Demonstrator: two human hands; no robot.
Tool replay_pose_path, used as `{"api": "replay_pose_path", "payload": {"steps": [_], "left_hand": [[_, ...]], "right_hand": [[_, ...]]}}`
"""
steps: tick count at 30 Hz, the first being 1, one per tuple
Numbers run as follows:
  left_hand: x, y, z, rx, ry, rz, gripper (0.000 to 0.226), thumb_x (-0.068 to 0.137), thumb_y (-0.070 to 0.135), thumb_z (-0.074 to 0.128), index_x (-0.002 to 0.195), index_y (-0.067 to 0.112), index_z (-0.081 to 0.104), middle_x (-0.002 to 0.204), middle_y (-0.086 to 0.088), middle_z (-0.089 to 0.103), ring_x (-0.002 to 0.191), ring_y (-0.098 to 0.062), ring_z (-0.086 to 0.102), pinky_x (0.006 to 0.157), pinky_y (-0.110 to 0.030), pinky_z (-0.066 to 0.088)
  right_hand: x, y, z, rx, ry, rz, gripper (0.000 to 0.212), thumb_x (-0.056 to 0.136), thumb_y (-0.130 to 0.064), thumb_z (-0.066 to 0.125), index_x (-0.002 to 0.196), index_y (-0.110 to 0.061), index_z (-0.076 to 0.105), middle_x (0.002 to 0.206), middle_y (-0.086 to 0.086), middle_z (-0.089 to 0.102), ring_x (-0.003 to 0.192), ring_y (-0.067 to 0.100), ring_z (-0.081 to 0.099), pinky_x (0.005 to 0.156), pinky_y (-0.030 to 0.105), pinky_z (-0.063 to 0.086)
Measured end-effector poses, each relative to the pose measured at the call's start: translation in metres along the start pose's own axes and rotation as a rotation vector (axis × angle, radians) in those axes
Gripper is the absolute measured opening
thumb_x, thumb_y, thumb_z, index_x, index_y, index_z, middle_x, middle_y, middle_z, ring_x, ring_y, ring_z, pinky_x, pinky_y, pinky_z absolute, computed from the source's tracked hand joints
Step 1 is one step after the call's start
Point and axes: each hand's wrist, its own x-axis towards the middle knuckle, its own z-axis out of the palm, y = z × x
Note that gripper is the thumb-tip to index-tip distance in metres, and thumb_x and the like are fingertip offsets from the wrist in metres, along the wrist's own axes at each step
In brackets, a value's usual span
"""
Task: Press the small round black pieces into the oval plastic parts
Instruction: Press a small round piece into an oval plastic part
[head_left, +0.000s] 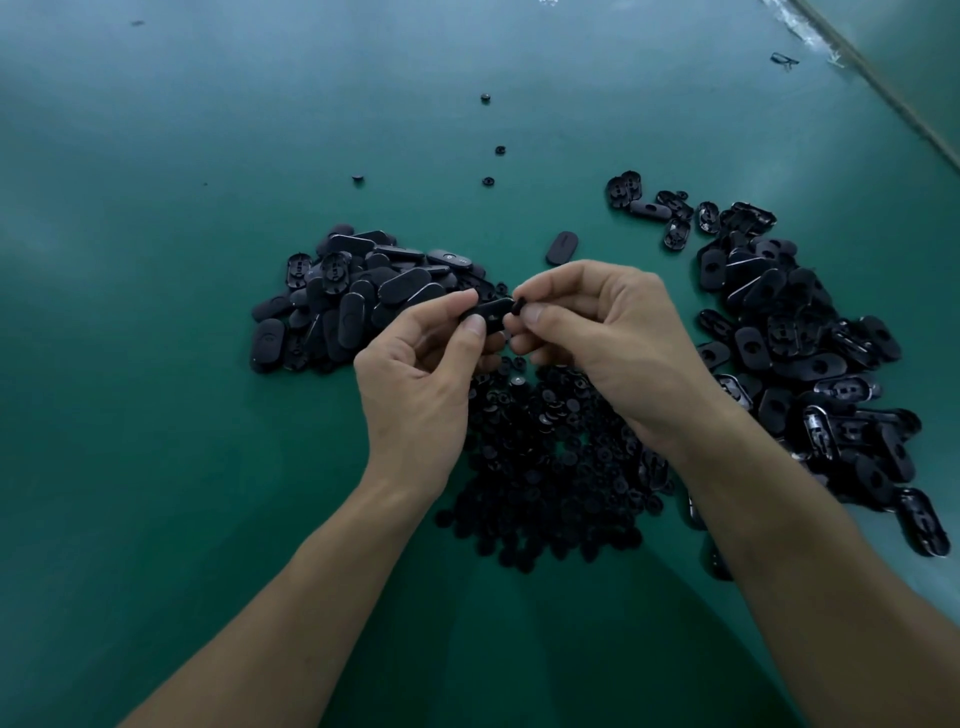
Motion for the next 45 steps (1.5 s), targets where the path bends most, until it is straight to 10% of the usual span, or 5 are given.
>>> {"api": "replay_pose_path", "payload": {"steps": [12, 17, 45], "left_hand": [[-0.001, 0.001, 0.0, 0.013, -0.02, 0.003, 0.018, 0.095, 0.001, 0.066, 0.104, 0.015, 0.072, 0.088, -0.001, 0.078, 0.082, -0.018, 0.076, 0.073, -0.023, 0.059], [-0.001, 0.002, 0.001, 0.029, -0.029, -0.012, 0.018, 0.094, -0.001, 0.067, 0.106, 0.01, 0.073, 0.088, -0.002, 0.078, 0.083, -0.018, 0.076, 0.076, -0.024, 0.059], [0.001, 0.003, -0.002, 0.088, -0.061, 0.009, 0.014, 0.094, 0.003, 0.068, 0.105, 0.011, 0.068, 0.094, -0.003, 0.075, 0.085, -0.017, 0.072, 0.079, -0.033, 0.059]], "right_hand": [[0.001, -0.003, 0.002, -0.434, 0.062, -0.115, 0.016, 0.091, -0.014, 0.071, 0.102, -0.024, 0.079, 0.084, -0.008, 0.076, 0.08, 0.007, 0.071, 0.081, 0.033, 0.06], [0.001, -0.006, 0.007, -0.57, 0.077, -0.186, 0.014, 0.089, -0.014, 0.073, 0.098, -0.026, 0.072, 0.076, -0.013, 0.071, 0.072, -0.003, 0.066, 0.068, 0.012, 0.052], [-0.008, -0.005, 0.027, -0.58, 0.123, -0.217, 0.021, 0.093, -0.005, 0.065, 0.106, -0.015, 0.078, 0.09, -0.007, 0.074, 0.077, -0.01, 0.065, 0.068, -0.002, 0.043]]}}
